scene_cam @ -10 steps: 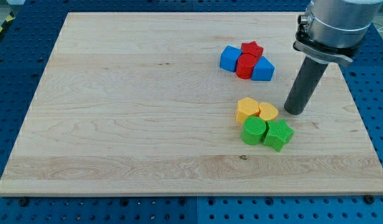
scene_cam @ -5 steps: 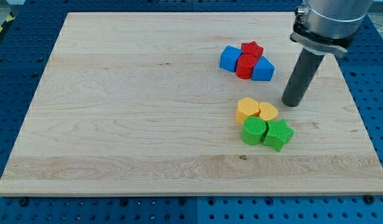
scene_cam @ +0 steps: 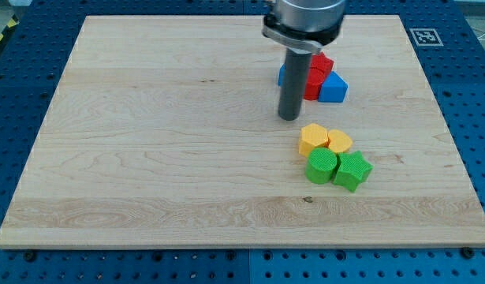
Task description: Push green circle along with green star a bit right
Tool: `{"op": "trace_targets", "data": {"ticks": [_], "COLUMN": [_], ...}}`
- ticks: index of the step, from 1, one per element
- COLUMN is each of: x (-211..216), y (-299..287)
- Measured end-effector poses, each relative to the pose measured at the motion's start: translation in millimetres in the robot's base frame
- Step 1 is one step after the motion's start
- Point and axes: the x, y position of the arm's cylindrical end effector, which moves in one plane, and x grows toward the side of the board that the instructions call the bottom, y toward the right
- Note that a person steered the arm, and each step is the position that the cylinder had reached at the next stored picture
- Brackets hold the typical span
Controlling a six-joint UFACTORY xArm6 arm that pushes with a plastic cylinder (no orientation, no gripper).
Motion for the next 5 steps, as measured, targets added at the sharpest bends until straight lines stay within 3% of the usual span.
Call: {"op": "trace_targets", "data": {"ticks": [1,2,3,5], "x": [9,45,78,83], "y": [-33,-38,-23,44]}}
